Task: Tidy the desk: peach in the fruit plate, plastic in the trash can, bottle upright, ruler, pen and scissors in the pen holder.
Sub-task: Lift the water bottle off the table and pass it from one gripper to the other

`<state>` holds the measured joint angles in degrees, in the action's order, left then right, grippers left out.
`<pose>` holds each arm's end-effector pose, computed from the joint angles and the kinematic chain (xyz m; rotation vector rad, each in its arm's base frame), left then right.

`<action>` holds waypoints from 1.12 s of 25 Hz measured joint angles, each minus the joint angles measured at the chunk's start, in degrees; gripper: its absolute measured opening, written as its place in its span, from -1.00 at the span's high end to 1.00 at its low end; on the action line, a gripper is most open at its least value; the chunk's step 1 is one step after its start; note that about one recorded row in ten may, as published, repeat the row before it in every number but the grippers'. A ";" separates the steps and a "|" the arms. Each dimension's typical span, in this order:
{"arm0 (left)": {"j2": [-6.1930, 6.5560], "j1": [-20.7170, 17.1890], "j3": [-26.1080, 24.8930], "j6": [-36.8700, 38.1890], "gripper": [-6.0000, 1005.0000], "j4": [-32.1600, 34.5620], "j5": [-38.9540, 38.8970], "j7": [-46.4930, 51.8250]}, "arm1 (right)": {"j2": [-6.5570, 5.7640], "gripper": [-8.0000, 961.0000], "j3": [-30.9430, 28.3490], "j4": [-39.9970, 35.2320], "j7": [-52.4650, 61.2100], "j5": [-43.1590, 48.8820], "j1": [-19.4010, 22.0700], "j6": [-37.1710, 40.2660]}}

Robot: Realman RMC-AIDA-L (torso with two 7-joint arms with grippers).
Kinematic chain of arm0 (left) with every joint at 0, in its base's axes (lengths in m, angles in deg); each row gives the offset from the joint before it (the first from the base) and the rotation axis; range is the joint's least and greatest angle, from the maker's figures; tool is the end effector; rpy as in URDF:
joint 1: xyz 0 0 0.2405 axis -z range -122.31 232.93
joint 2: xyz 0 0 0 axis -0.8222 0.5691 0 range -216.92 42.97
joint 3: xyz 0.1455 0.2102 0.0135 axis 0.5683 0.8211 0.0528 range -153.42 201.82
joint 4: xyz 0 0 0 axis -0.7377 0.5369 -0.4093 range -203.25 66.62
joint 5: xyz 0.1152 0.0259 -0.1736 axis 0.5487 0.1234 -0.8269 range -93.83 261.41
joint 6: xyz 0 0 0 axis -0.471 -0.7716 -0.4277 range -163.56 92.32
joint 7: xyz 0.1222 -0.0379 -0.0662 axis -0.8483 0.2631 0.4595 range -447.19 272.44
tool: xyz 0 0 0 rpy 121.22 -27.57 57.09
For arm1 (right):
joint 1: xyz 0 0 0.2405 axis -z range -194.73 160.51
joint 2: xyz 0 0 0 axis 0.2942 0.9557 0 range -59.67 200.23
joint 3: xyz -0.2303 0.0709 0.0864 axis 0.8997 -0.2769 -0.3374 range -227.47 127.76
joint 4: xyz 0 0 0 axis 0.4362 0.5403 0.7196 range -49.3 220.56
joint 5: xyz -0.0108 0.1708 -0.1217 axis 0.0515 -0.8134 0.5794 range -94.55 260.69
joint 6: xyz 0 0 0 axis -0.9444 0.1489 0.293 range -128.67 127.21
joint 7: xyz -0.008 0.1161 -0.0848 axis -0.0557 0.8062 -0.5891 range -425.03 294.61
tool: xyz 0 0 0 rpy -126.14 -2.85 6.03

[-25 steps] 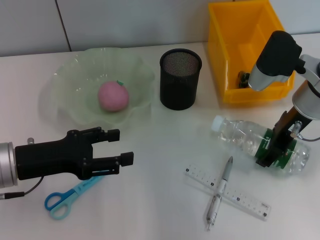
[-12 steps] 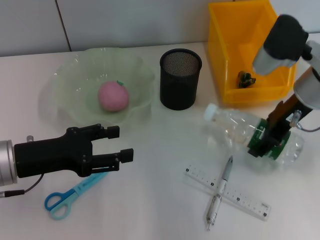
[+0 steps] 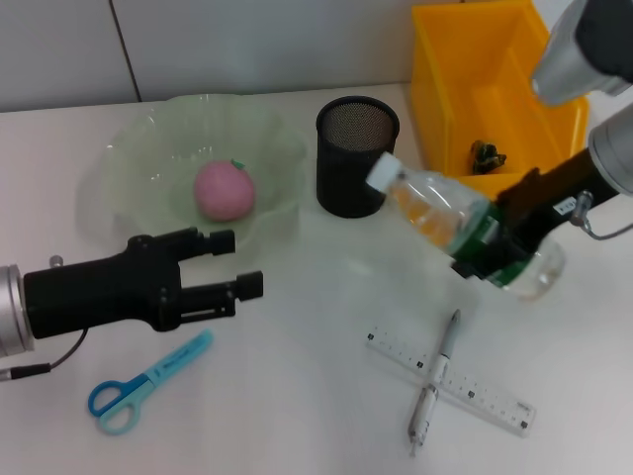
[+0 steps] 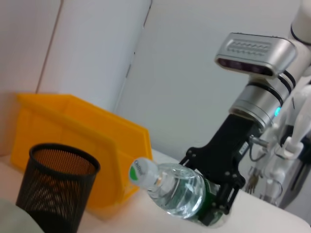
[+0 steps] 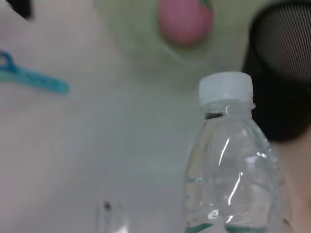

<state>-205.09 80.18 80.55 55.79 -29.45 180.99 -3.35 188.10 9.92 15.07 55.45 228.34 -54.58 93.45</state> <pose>-0.2453 0.3069 -0.0097 -2.7855 -0.7010 -0.9055 0.2027 0.3693 0.0419 -2.7576 0.7019 -0.3316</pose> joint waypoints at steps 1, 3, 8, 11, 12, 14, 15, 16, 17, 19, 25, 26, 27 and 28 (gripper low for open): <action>0.00 0.00 -0.09 0.02 -0.59 -0.10 -0.76 0.00 | 0.01 -0.60 -0.47 -0.56 -0.74 -2.04 0.49 0.00; 0.00 -0.03 -0.15 0.08 -0.58 -0.14 -1.37 0.00 | 0.23 -0.60 -1.32 -1.68 -2.23 -5.96 1.50 -0.12; -0.05 -0.42 -0.35 0.75 -0.58 -0.23 -5.58 -0.02 | 1.04 -0.60 -4.33 -2.71 -8.32 -17.75 4.73 -1.56; -0.07 -0.86 -0.47 1.16 -0.58 -2.02 -12.64 0.06 | 1.08 -0.60 -5.13 -0.44 -12.37 -24.33 5.99 -2.91; -0.07 -0.86 -0.47 1.16 -0.58 -2.02 -12.64 0.06 | 1.09 -0.60 -5.23 0.77 -13.91 -26.44 6.27 -3.33; -0.18 -0.78 -0.47 1.26 -0.58 -3.54 -16.40 -0.09 | 1.10 -0.60 -5.35 3.55 -17.13 -30.32 6.58 -3.94; -0.26 -0.51 -0.47 1.25 -0.58 -3.77 -17.05 -0.11 | 1.10 -0.60 -5.41 5.12 -19.06 -31.98 6.57 -4.17; -0.26 -0.51 -0.47 1.25 -0.58 -3.77 -17.05 -0.11 | 1.09 -0.60 -5.45 6.73 -20.99 -33.41 6.45 -4.26; -0.36 -0.06 -0.46 1.14 -0.58 -3.90 -17.52 -0.14 | 1.10 -0.60 -5.45 8.36 -22.89 -34.83 6.24 -4.25; -0.36 -0.06 -0.46 1.14 -0.58 -3.90 -17.52 -0.14 | 1.09 -0.60 -5.34 11.16 -25.76 -37.30 5.84 -4.29; -0.46 3.02 -0.93 0.81 -0.57 -8.10 -21.28 -1.88 | 1.27 -0.60 -4.51 15.32 -29.60 -40.86 4.43 -4.32; -0.46 3.11 -0.87 0.81 -0.57 -8.34 -21.80 -2.25 | 1.31 -0.60 -4.46 16.29 -29.84 -41.05 3.96 -4.34; -0.48 3.14 -0.79 0.90 -0.57 -8.45 -22.14 -2.49 | 1.34 -0.60 -4.37 17.26 -30.18 -41.25 3.53 -4.34; -0.55 3.20 -0.63 1.31 -0.57 -8.50 -22.70 -2.81 | 1.37 -0.60 -4.23 18.24 -30.57 -41.49 3.15 -4.34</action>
<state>-205.64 83.38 79.92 57.10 -37.95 158.30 -6.17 189.47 5.70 33.31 24.88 186.85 -51.43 89.10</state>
